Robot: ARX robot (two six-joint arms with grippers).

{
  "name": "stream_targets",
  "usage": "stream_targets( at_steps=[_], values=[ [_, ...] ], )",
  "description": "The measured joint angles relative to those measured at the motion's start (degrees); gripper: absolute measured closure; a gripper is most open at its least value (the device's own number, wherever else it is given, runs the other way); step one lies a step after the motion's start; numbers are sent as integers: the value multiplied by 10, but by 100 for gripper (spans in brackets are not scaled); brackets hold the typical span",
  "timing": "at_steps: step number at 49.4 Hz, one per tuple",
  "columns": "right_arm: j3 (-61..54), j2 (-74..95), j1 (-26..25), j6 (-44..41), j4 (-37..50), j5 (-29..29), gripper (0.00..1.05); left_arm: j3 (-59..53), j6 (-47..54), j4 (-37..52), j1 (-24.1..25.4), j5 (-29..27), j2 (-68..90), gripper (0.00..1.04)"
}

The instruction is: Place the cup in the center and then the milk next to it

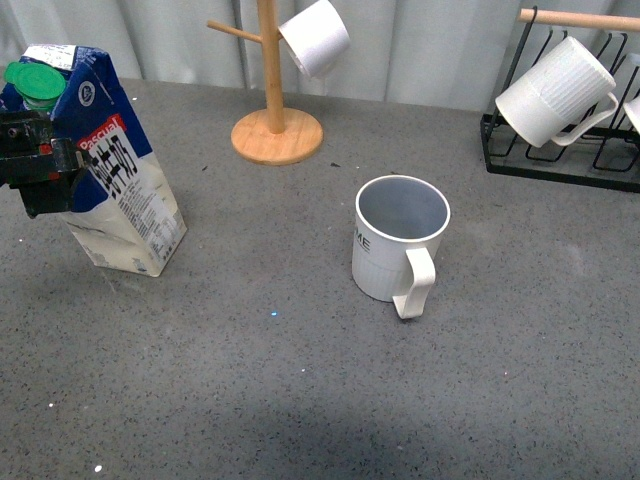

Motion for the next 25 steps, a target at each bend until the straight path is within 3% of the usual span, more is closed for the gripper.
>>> stream_targets(
  at_steps=[15, 25],
  values=[
    [0, 0, 0, 0, 0, 0, 9, -18, -5, 1, -15, -4, -31, 99],
    [0, 0, 0, 0, 0, 0, 9, -26, -42, 8, -98, -57, -60, 101]
  ],
)
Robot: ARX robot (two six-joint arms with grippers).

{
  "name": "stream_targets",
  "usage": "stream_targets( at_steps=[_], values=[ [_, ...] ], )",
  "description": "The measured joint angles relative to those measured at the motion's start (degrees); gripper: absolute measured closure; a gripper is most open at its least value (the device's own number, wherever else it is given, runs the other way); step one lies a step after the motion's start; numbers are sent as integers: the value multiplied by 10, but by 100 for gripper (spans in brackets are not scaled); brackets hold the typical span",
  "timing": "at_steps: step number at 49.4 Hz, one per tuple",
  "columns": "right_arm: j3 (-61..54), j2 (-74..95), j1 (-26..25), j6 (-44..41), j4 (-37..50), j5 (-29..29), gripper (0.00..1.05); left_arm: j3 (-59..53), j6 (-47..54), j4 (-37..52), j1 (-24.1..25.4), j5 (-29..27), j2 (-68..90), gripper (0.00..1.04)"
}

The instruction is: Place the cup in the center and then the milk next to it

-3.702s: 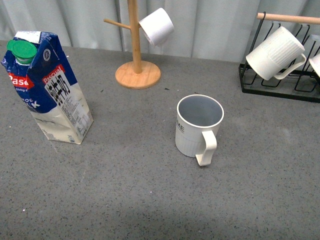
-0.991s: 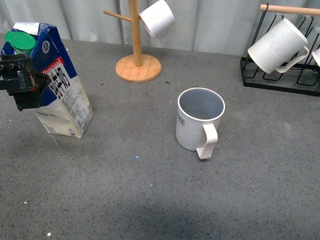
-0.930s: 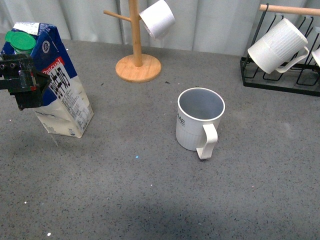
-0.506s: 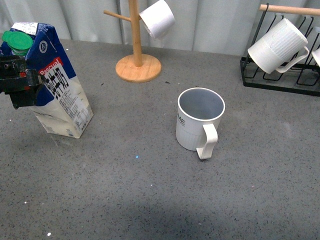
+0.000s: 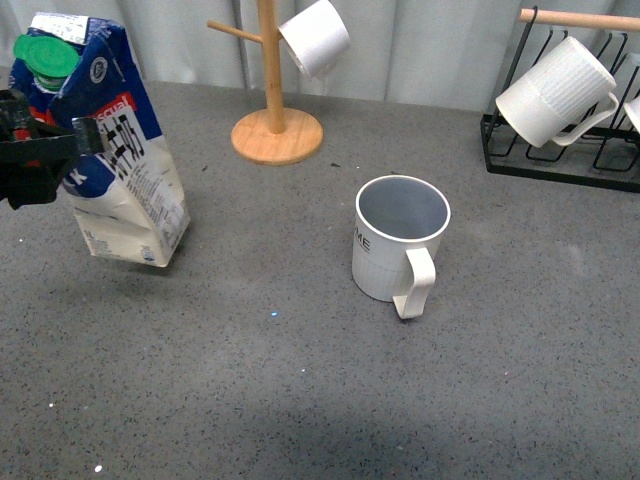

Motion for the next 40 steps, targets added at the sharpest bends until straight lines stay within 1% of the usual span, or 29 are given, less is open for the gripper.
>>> stream_targets(
  at_steps=[9, 17, 26, 40],
  values=[
    [0, 0, 0, 0, 0, 0, 9, 14, -47, 10, -83, -54, 27, 101],
    [0, 0, 0, 0, 0, 0, 9, 46, -77, 13, -136, -80, 64, 101],
    [0, 0, 0, 0, 0, 0, 9, 70, -92, 15, -159, -92, 87, 101],
    [0, 0, 0, 0, 0, 0, 9, 81, -112, 17, -172, -98, 103, 101]
  ],
)
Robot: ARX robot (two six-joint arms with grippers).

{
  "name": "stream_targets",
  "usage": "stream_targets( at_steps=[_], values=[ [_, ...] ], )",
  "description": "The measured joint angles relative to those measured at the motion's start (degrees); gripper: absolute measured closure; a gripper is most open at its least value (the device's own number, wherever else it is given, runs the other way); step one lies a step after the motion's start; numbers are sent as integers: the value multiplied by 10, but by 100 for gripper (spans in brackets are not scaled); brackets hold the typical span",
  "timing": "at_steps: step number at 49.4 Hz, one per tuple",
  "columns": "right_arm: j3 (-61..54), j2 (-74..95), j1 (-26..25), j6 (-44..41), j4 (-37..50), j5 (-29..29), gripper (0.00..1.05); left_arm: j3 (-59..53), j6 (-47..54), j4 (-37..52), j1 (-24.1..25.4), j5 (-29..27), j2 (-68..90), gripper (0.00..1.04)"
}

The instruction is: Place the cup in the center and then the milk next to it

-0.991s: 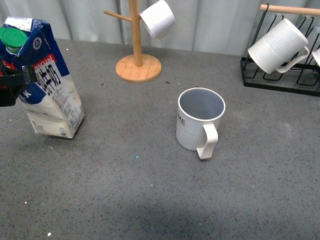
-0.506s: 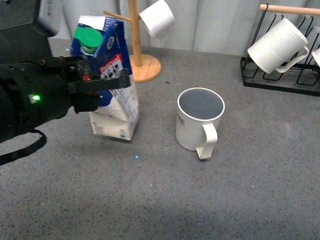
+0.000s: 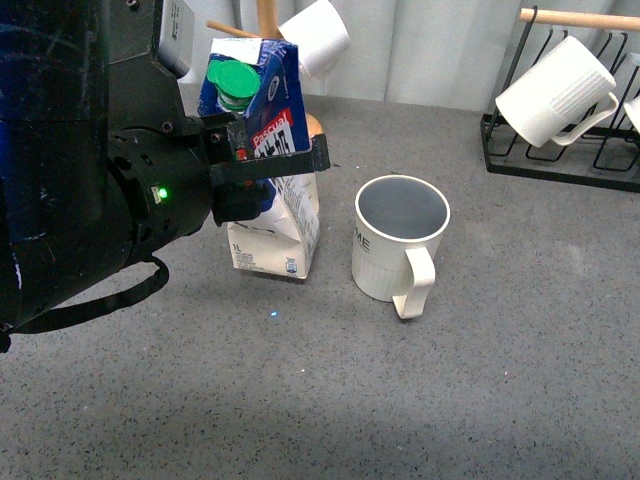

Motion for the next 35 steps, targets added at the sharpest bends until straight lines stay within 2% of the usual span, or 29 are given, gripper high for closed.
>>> stream_targets(
  at_steps=[29, 31, 35],
  values=[
    [0, 0, 0, 0, 0, 0, 9, 17, -1, 9, -28, -13, 31, 101],
    [0, 0, 0, 0, 0, 0, 9, 17, -1, 8, -28, -14, 31, 97],
    [0, 0, 0, 0, 0, 0, 9, 17, -1, 8, -29, -13, 31, 82]
  ],
)
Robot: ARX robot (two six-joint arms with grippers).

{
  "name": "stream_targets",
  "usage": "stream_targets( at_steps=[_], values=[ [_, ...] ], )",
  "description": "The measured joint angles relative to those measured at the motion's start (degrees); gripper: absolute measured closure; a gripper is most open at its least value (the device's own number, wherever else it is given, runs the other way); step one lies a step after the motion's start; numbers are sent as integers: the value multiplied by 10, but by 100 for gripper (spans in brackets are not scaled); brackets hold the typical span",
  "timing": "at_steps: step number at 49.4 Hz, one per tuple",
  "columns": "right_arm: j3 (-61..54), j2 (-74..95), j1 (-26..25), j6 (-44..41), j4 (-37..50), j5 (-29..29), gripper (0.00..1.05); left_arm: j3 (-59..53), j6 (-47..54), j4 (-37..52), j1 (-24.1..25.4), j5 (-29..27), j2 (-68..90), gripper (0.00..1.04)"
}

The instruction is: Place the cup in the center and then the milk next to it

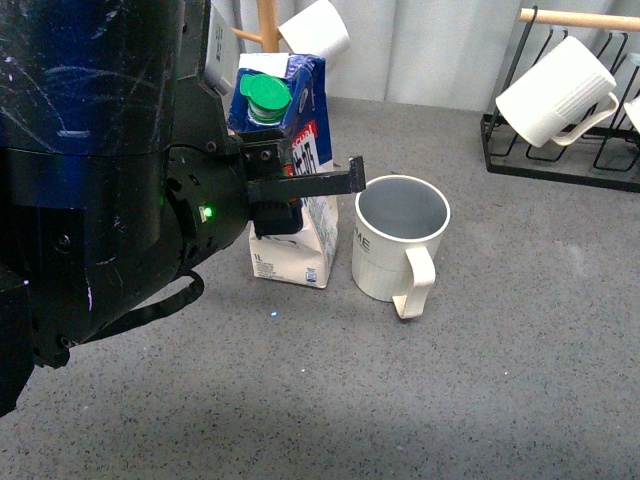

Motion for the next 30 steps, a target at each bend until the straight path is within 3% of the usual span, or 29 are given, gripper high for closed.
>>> stream_targets(
  at_steps=[6, 19, 30],
  values=[
    [0, 0, 0, 0, 0, 0, 9, 0, 0, 1, -3, 3, -2, 63],
    [0, 0, 0, 0, 0, 0, 9, 0, 0, -19, -2, -1, -68, 7],
    [0, 0, 0, 0, 0, 0, 9, 6, 3, -44, 35, -37, -105, 7]
  ],
)
